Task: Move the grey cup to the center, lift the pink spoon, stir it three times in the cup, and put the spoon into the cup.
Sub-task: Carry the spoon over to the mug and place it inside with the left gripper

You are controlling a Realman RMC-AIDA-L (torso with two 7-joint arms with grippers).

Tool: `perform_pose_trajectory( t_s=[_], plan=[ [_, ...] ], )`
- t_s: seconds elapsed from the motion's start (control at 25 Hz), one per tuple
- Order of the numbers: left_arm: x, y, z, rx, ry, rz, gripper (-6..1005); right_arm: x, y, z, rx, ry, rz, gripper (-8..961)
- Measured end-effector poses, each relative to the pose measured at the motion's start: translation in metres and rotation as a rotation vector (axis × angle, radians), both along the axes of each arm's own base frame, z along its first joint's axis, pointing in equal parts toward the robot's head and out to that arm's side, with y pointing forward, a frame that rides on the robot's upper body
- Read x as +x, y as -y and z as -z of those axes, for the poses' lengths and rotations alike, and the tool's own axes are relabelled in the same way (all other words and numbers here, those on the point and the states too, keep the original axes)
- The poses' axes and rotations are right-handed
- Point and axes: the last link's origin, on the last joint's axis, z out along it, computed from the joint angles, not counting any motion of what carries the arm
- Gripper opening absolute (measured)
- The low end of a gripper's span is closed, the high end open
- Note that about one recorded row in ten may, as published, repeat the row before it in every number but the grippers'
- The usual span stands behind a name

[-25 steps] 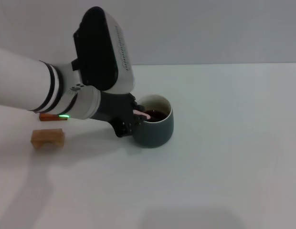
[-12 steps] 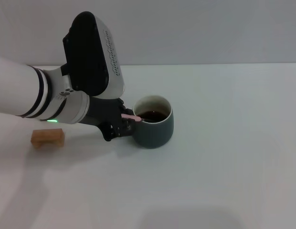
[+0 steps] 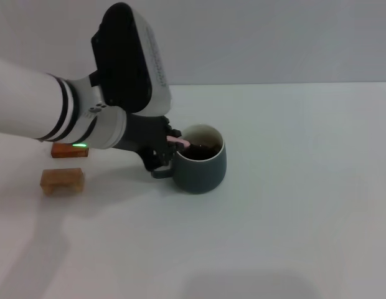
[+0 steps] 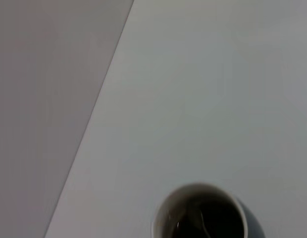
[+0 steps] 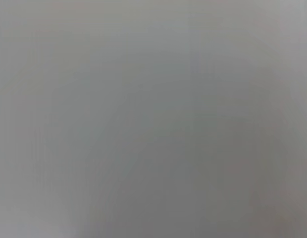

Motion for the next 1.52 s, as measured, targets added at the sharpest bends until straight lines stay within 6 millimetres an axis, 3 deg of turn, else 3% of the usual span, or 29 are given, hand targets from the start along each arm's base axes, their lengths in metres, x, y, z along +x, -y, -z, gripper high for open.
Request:
perform_pose_trajectory(
  t_s=[0.4,0.64,1.0,1.52],
  plan=[
    [0.014,0.008,0.01,-0.033,-0.007,0.043,145,0.0,0.0,0.0,-0.001,-0.001,0.002,-2],
    [0.004,0.018,-0.002,-0.014,-0.017,0.018,145,0.0,-0.001,0.001,-0.005,-0.002,-0.001,-2],
    [-0.006,0.008,-0.01,0.029,-0.035,-0.012,145,-0.003,-0.006,0.004,-0.023,-0.001,-0.021,-1],
    [0.017,0.001,0.004,0.001,-0.025,0.052,144,-0.002,-0.004,0.003,-0.019,0.001,-0.013,-1]
  ],
)
